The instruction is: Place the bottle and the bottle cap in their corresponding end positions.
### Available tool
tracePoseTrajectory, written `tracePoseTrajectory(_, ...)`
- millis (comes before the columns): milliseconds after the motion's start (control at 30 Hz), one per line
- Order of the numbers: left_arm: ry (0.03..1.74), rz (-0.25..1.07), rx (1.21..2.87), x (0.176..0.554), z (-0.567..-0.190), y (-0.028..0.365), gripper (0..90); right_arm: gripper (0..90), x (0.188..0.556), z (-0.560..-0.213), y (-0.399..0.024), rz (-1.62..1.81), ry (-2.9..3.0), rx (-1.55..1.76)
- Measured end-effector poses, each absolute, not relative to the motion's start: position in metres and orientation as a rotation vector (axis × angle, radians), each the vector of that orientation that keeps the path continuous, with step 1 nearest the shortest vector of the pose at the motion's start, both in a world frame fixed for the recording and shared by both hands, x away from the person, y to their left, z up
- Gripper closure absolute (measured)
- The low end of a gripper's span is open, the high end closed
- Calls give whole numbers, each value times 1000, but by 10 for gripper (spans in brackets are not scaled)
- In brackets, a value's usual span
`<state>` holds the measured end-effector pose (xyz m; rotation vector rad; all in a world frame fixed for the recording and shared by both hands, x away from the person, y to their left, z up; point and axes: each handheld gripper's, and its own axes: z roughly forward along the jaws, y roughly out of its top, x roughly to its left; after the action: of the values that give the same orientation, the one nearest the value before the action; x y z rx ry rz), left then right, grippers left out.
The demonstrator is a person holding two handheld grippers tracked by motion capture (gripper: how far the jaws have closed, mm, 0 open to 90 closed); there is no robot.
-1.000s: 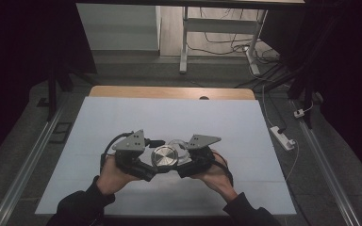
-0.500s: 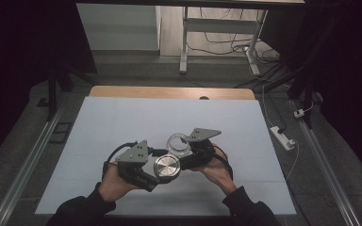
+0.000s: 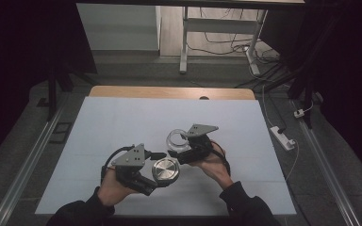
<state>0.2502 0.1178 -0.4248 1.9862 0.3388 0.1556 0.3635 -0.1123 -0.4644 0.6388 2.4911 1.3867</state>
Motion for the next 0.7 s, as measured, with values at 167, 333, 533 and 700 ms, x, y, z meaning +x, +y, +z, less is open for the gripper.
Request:
tracePoseTrajectory(167,342,149,1988,249,-431,118,208,152,372,-466,-111,1379,2482,660)
tracePoseTrajectory(333,339,146,2001,249,-442,116,208,151,381,-468,-109,1367,2475,667)
tracePoseTrajectory(533,342,142,2022,253,-458,111,208,151,392,-470,-107,1352,2462,690)
tracePoseTrajectory(700,362,135,2040,258,-473,106,208,151,401,-473,-103,1340,2460,700)
